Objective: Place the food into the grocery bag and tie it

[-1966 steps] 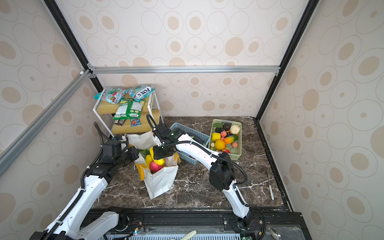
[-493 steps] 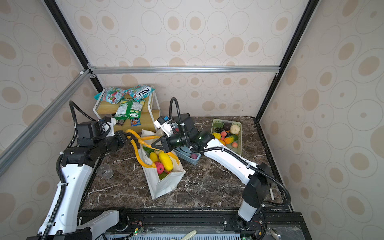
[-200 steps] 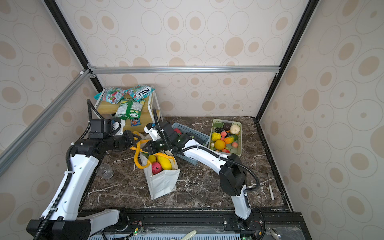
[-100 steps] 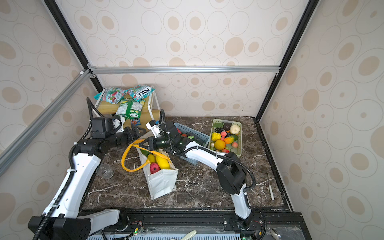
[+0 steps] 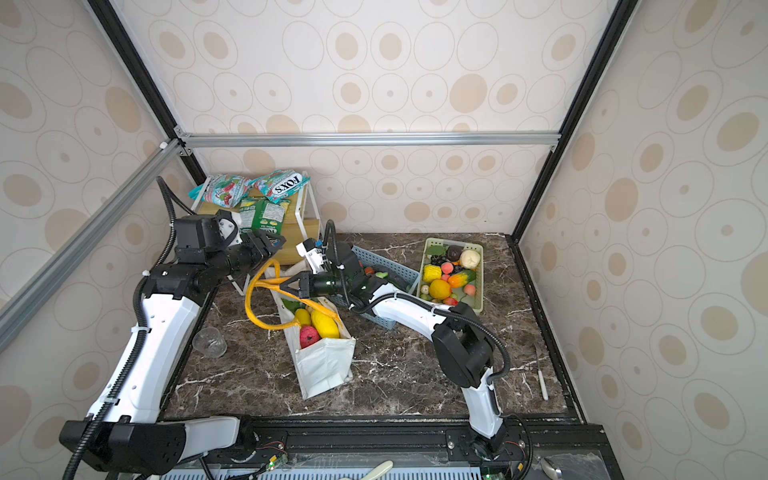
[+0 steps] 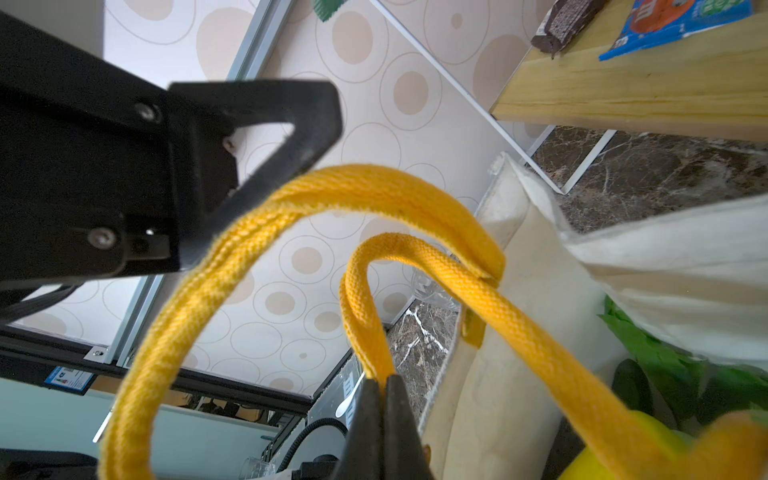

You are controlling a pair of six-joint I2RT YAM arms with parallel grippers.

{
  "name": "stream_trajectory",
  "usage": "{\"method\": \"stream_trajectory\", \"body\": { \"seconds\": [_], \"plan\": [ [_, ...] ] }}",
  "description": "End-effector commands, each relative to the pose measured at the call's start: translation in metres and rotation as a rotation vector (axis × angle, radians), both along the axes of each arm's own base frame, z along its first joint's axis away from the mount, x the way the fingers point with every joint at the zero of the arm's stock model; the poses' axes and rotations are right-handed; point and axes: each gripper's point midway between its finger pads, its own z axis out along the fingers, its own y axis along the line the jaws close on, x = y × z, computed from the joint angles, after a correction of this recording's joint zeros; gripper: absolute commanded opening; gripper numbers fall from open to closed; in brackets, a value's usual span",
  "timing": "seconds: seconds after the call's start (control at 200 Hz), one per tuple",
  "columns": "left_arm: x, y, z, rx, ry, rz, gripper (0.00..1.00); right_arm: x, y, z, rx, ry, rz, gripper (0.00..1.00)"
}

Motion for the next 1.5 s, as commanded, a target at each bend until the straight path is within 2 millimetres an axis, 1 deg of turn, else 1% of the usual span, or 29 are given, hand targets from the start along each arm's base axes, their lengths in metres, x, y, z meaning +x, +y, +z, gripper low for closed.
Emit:
{"method": "stream_trajectory", "body": {
  "seconds": [0.0,0.11,0.215,0.265,0.305,0.32,0.36,0.365,0.41,0.475,0.525,0.53,0.6,0.645,0.72,0.775,0.805,0.82,0.87,0.965,0.975,0.99,1.045,1.1,1.135,1.25,1.3,1.441,1.496],
  "plan": [
    [0.010,-0.024,0.041,-0.124,-0.095,-0.071,0.62,0.012,-0.011,0.020,0.052,-0.022,-0.044,0.00],
    [0.018,-0.033,0.044,-0.144,-0.098,-0.080,0.66,0.019,-0.017,0.027,0.073,-0.024,-0.055,0.00],
    [0.028,-0.051,0.038,-0.199,-0.099,-0.111,0.65,0.024,-0.022,0.033,0.097,-0.016,-0.051,0.00],
    [0.033,-0.051,0.033,-0.160,-0.082,-0.090,0.65,0.025,-0.023,0.034,0.104,-0.014,-0.047,0.00],
    [0.035,-0.046,0.031,-0.105,-0.067,-0.057,0.65,0.026,-0.025,0.035,0.105,-0.016,-0.045,0.00],
    [0.037,-0.039,0.031,-0.070,-0.070,-0.019,0.65,0.026,-0.025,0.035,0.103,-0.016,-0.045,0.00],
    [0.035,-0.023,0.030,0.011,-0.049,0.044,0.67,0.027,-0.026,0.035,0.100,-0.017,-0.043,0.00],
    [0.035,-0.021,0.027,0.024,-0.040,0.052,0.68,0.027,-0.026,0.034,0.100,-0.016,-0.042,0.00],
    [0.028,-0.002,0.028,0.123,-0.016,0.117,0.71,0.029,-0.027,0.034,0.099,-0.017,-0.050,0.00],
    [0.017,0.026,0.022,0.249,0.040,0.185,0.76,0.033,-0.026,0.033,0.101,-0.020,-0.064,0.00],
    [0.008,0.041,0.019,0.279,0.070,0.202,0.79,0.036,-0.025,0.033,0.100,-0.017,-0.066,0.00],
    [0.007,0.041,0.016,0.282,0.078,0.198,0.79,0.036,-0.025,0.033,0.100,-0.017,-0.066,0.00],
    [-0.007,0.063,0.006,0.283,0.106,0.222,0.81,0.039,-0.024,0.032,0.097,-0.018,-0.067,0.00],
    [-0.015,0.078,-0.007,0.295,0.141,0.242,0.81,0.040,-0.023,0.032,0.090,-0.018,-0.066,0.00],
    [-0.035,0.107,-0.038,0.369,0.244,0.302,0.80,0.037,-0.023,0.033,0.085,-0.024,-0.053,0.00],
    [-0.049,0.118,-0.062,0.390,0.304,0.321,0.78,0.035,-0.024,0.032,0.075,-0.027,-0.042,0.00],
    [-0.055,0.121,-0.073,0.381,0.317,0.323,0.76,0.032,-0.024,0.030,0.068,-0.025,-0.037,0.00],
    [-0.058,0.122,-0.081,0.375,0.331,0.322,0.75,0.032,-0.024,0.029,0.063,-0.024,-0.036,0.00],
    [-0.068,0.121,-0.097,0.351,0.345,0.324,0.72,0.031,-0.026,0.027,0.053,-0.026,-0.042,0.00],
    [-0.083,0.110,-0.119,0.286,0.336,0.313,0.65,0.032,-0.028,0.021,0.032,-0.022,-0.052,0.00],
    [-0.084,0.109,-0.118,0.276,0.325,0.311,0.64,0.031,-0.028,0.021,0.031,-0.022,-0.052,0.00],
    [-0.087,0.108,-0.124,0.270,0.332,0.310,0.63,0.031,-0.028,0.021,0.031,-0.023,-0.051,0.00],
    [-0.094,0.105,-0.135,0.246,0.339,0.314,0.62,0.031,-0.028,0.021,0.028,-0.026,-0.051,0.00],
    [-0.102,0.101,-0.153,0.222,0.371,0.312,0.61,0.031,-0.028,0.022,0.021,-0.030,-0.049,0.00],
    [-0.106,0.094,-0.166,0.184,0.383,0.292,0.60,0.031,-0.029,0.021,0.016,-0.033,-0.051,0.00],
    [-0.107,0.082,-0.196,0.091,0.372,0.279,0.58,0.031,-0.029,0.023,0.015,-0.038,-0.051,0.00],
    [-0.102,0.075,-0.205,0.043,0.355,0.263,0.59,0.030,-0.029,0.024,0.019,-0.040,-0.045,0.00],
    [-0.097,0.069,-0.227,-0.006,0.366,0.248,0.60,0.028,-0.029,0.025,0.019,-0.038,-0.036,0.00],
    [-0.093,0.067,-0.230,-0.023,0.355,0.242,0.61,0.027,-0.030,0.027,0.021,-0.041,-0.035,0.00]
  ]
}}
